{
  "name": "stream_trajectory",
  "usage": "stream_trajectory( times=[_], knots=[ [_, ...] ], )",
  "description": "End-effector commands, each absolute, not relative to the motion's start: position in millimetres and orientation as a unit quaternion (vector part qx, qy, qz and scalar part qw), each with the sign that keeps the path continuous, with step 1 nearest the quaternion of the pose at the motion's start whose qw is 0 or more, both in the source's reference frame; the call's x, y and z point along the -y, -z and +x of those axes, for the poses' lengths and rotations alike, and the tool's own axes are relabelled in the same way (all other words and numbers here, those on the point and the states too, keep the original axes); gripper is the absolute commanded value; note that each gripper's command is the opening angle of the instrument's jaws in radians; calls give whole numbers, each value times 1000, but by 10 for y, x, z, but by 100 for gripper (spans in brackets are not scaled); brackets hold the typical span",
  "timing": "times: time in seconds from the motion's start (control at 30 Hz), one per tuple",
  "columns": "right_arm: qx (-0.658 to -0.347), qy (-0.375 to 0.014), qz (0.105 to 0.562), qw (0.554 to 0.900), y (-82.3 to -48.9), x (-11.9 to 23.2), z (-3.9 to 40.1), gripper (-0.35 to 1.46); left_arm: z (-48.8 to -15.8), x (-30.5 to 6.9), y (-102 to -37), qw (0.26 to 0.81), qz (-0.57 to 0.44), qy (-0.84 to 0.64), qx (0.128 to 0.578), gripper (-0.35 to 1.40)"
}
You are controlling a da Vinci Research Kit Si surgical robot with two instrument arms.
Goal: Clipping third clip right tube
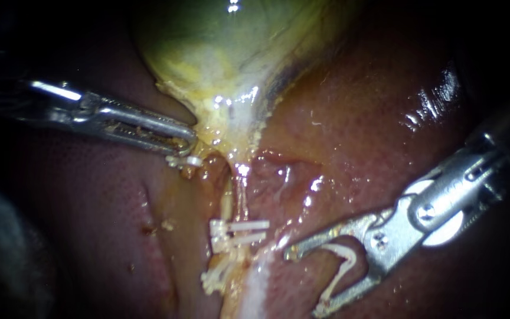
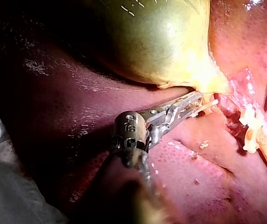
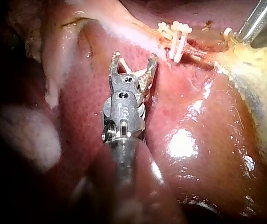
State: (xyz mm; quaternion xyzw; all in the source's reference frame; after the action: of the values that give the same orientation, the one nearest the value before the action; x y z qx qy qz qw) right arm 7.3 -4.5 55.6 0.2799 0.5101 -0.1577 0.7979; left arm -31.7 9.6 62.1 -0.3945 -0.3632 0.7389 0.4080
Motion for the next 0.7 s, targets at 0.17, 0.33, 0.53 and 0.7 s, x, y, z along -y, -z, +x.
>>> stream_trajectory(
  times=[0.17, 0.33, 0.53, 0.7],
  knots=[
    [-510, 156, 279, 798, -556, 44, 73, 50, -306, -101, -611, 405, -394, -738, 370, -35],
    [-511, 156, 279, 798, -555, 44, 72, 50, -280, -118, -589, 416, -396, -736, 360, -35],
    [-511, 155, 278, 798, -554, 43, 72, 50, -261, -140, -566, 428, -395, -732, 353, -35],
    [-515, 149, 275, 798, -550, 39, 72, 50, -258, -142, -563, 430, -396, -732, 349, -35]
  ],
)
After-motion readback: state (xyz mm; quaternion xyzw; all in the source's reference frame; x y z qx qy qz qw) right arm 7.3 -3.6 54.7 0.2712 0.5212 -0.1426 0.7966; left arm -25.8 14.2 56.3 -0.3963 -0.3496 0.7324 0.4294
